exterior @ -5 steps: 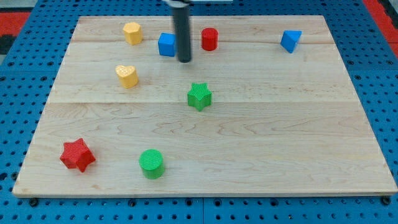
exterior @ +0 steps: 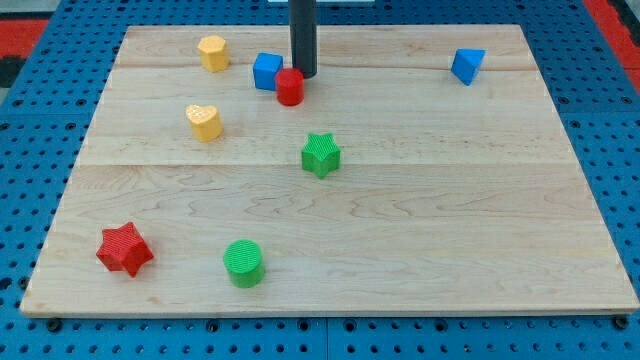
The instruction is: Move the red circle to the right of the yellow heart
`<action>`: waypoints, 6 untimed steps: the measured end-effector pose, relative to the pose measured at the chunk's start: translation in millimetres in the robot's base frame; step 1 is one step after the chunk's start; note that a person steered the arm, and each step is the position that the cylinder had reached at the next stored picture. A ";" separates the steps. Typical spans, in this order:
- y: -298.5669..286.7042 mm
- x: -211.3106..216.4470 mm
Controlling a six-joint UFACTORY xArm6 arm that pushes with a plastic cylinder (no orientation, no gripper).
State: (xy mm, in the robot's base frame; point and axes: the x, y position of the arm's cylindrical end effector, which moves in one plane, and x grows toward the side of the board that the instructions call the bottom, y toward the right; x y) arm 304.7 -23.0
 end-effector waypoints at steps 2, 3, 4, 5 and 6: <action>-1.7 23.8; -2.3 23.8; -9.0 23.8; -17.1 35.7; -58.5 62.4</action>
